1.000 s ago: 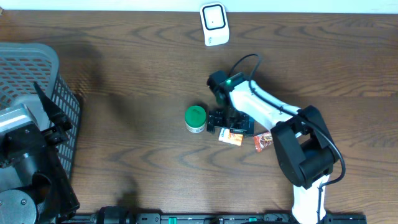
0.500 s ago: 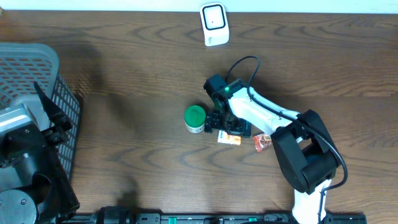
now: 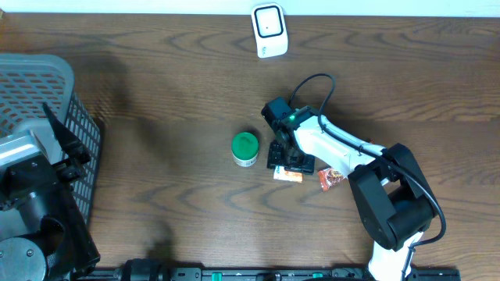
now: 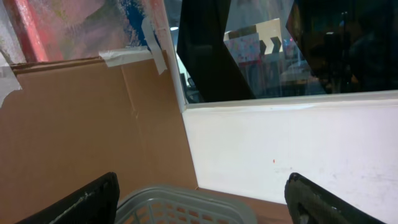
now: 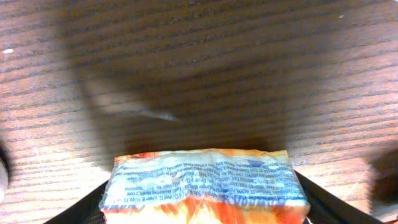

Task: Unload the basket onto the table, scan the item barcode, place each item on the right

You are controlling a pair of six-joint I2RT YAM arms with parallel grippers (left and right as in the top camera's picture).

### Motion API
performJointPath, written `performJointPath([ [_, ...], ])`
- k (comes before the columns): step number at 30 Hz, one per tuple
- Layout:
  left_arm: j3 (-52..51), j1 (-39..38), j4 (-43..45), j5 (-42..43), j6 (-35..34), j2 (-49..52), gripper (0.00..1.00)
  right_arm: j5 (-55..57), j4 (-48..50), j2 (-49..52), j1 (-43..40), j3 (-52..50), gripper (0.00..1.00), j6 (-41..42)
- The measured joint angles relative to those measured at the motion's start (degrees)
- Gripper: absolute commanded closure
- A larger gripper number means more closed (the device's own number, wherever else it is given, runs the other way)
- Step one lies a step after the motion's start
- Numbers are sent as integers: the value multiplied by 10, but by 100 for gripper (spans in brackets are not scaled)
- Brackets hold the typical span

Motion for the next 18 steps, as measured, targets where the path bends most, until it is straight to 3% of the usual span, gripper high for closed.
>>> performJointPath([
  [11,0,0,-3,0,0,0,15,-37,-14,0,-14,2,38,-47],
  [18,0,0,-3,0,0,0,15,-227,-90,21,-64,2,40,-127],
])
